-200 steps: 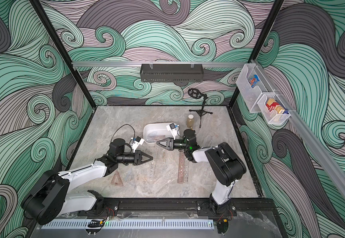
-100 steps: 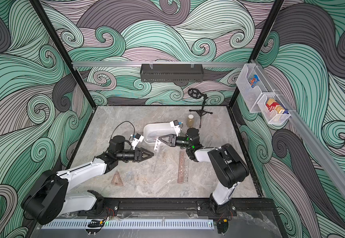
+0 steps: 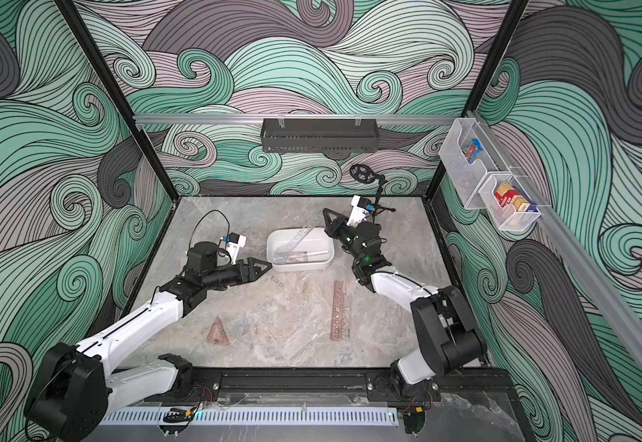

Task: Put the scattered rulers into the storage box
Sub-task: Place the ruler in the storage box.

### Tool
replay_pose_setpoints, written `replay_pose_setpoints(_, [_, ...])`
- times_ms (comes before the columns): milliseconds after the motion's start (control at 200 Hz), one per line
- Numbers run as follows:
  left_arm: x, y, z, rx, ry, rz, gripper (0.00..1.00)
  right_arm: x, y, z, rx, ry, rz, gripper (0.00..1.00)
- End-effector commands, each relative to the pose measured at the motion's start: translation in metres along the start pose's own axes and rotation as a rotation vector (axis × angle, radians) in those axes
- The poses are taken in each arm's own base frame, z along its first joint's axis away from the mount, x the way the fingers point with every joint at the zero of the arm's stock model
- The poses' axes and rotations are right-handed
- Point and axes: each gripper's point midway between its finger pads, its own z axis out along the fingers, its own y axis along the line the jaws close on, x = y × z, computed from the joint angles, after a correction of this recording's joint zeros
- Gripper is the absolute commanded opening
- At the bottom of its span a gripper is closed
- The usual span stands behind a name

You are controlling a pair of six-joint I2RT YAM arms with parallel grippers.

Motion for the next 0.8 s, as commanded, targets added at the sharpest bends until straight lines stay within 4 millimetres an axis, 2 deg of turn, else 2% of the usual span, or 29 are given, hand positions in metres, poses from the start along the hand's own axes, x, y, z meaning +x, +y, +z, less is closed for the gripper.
replay_pose_setpoints(0, [-0.001,0.015,-0.007,-0.069,-0.029,0.025,0.74,-0.011,-0.009,0.011,0.07,-0.111,-0.02,0.0])
replay_pose_setpoints(235, [0.0,0.025,-0.009,-0.102,-0.02,0.034,0.75,0.034,-0.007,0.031,0.049,-0.038,-0.052,0.0])
replay_pose_setpoints(435, [0.003,0.029,-0.007,-0.108,0.017,0.022,0.76,0.069,-0.012,0.032,0.044,0.016,-0.051,0.0])
replay_pose_setpoints(600, [0.003,0.032,-0.007,-0.116,0.027,0.019,0.77,0.091,-0.019,0.032,0.043,0.057,-0.031,0.0])
replay_pose_setpoints(795, [0.005,0.034,-0.005,-0.112,0.033,0.01,0.77,0.106,-0.027,0.03,0.05,0.097,-0.036,0.0])
